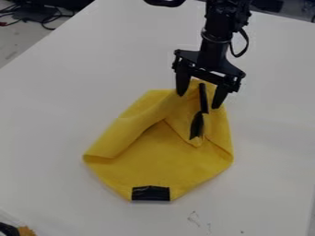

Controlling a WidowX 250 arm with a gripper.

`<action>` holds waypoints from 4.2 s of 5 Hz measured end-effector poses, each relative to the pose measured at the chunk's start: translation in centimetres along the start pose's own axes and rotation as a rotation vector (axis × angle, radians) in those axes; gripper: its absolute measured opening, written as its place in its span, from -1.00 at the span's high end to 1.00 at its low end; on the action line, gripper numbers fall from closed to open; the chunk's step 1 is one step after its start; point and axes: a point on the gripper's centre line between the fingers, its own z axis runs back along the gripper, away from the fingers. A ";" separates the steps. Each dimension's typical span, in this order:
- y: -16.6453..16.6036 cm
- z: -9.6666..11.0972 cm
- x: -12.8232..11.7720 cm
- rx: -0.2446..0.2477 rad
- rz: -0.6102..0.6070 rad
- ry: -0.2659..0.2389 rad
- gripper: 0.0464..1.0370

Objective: Move the cloth from left to right

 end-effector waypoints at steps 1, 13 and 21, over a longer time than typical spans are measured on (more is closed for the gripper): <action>0.3 0.2 0.2 -0.003 -0.003 0.001 -0.51; -1.8 -1.7 -0.9 -0.016 0.081 0.039 -0.22; -7.5 2.8 1.7 0.018 0.006 -0.039 0.50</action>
